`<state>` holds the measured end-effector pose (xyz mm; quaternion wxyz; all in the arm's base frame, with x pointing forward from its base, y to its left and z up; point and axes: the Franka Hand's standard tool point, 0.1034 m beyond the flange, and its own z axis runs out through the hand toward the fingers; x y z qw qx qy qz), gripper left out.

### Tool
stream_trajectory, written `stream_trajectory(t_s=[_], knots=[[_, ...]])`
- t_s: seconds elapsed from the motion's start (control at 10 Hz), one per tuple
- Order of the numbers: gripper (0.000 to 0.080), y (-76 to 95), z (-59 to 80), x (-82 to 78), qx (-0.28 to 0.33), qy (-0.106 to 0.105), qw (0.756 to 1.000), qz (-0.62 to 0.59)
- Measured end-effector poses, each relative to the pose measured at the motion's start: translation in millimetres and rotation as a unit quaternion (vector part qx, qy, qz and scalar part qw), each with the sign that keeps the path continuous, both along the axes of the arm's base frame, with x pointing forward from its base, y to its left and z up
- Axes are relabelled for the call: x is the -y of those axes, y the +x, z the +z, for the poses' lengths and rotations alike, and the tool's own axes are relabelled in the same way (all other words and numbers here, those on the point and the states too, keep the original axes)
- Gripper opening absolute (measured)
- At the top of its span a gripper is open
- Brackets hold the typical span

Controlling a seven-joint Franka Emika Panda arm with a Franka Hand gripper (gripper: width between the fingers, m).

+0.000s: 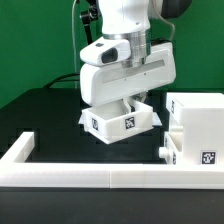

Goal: Assemble drawer

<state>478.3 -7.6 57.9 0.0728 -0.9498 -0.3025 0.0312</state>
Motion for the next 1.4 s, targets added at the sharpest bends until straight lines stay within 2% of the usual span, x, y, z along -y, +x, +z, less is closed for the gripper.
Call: stream_trajectory(t_s=[0.4,0.5,0.7,0.8,1.0,1.1,1.2,1.4], knots=[[0.0045,18.4,0.2,10.2,0.02,0.007,0.979,0.202],[0.0045,22.1,2.2,13.8,0.027,0.004,0.963,0.269],[0.0045,21.2,0.7,14.6,0.03,0.01,0.945,0.325],[0.0045,21.0,0.4,17.3,0.034,0.014,0.924,0.382],[0.0045,27.6,3.7,33.3,0.048,0.011,0.863,0.502],[0.0045,30.6,4.9,36.3,0.049,0.009,0.838,0.544],[0.0045,31.6,5.1,37.1,0.051,0.008,0.828,0.558],[0.0045,30.7,4.4,37.1,0.05,0.008,0.831,0.554]])
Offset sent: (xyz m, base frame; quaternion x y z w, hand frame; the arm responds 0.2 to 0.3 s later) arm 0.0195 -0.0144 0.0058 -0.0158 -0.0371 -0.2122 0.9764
